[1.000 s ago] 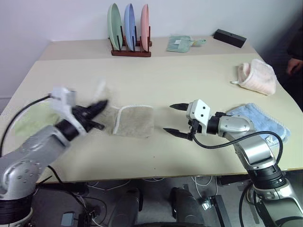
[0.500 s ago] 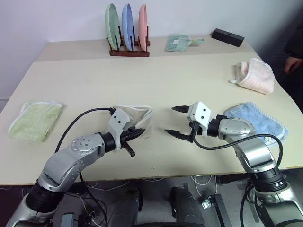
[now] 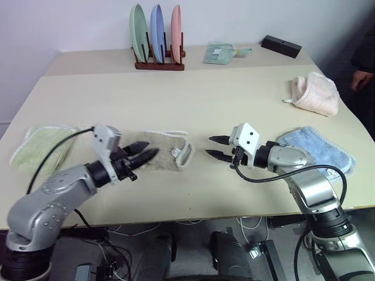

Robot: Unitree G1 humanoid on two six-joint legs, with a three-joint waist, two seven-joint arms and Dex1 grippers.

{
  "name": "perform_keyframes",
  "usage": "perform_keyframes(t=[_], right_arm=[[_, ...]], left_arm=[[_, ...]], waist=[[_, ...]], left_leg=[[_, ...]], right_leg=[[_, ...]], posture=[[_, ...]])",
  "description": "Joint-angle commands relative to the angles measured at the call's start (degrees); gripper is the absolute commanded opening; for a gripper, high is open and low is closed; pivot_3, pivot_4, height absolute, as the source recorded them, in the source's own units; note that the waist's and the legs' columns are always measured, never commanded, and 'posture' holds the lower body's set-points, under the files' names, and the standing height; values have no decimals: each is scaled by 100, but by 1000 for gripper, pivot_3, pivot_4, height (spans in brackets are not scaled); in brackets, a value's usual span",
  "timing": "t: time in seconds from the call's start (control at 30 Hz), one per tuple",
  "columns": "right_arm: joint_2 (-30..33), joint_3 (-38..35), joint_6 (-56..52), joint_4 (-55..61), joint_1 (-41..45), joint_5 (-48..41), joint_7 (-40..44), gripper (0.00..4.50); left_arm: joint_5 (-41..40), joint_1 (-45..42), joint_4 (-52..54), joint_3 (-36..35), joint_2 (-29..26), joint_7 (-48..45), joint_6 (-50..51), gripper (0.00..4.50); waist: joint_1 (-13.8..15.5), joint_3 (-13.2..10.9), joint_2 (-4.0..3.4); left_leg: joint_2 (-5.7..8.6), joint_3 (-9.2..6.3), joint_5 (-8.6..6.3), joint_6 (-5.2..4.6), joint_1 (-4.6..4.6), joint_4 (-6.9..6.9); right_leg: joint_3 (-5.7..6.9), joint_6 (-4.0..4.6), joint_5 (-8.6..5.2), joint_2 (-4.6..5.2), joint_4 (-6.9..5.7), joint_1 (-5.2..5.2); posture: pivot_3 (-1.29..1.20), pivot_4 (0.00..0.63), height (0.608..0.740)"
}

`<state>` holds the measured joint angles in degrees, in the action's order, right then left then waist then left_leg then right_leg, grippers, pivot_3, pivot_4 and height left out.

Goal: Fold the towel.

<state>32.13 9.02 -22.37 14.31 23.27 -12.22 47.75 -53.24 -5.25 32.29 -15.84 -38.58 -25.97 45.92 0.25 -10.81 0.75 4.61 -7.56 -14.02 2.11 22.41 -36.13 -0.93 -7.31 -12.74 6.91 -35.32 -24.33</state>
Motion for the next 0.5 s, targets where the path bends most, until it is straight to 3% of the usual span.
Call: perform_keyframes(t=[0.03, 0.23, 0.5], right_arm=[[-335, 47, -193, 233, 361, -169, -158, 0], [-933, 496, -272, -195, 833, 178, -471, 0], [-1872, 1117, -345, -1639, 1068, 518, -749, 0]], left_arm=[[283, -117, -137, -289, -22, 217, -207, 87], [1055, -466, -470, 279, 202, 423, -444, 87], [2751, -678, -1660, 1855, 540, 77, -1310, 87]], waist=[[-1, 0, 0], [4, 0, 0], [-89, 2, -1]], left_leg=[[0, 0, 0, 0, 0, 0], [2, 0, 1, 2, -1, 0], [7, 0, 5, 9, -2, 6]], right_leg=[[0, 0, 0, -1, 0, 0], [1, 8, 7, -11, 1, -1], [1, 7, 13, -15, -3, -7]], posture=[[0, 150, 740], [0, 150, 740], [0, 150, 740]])
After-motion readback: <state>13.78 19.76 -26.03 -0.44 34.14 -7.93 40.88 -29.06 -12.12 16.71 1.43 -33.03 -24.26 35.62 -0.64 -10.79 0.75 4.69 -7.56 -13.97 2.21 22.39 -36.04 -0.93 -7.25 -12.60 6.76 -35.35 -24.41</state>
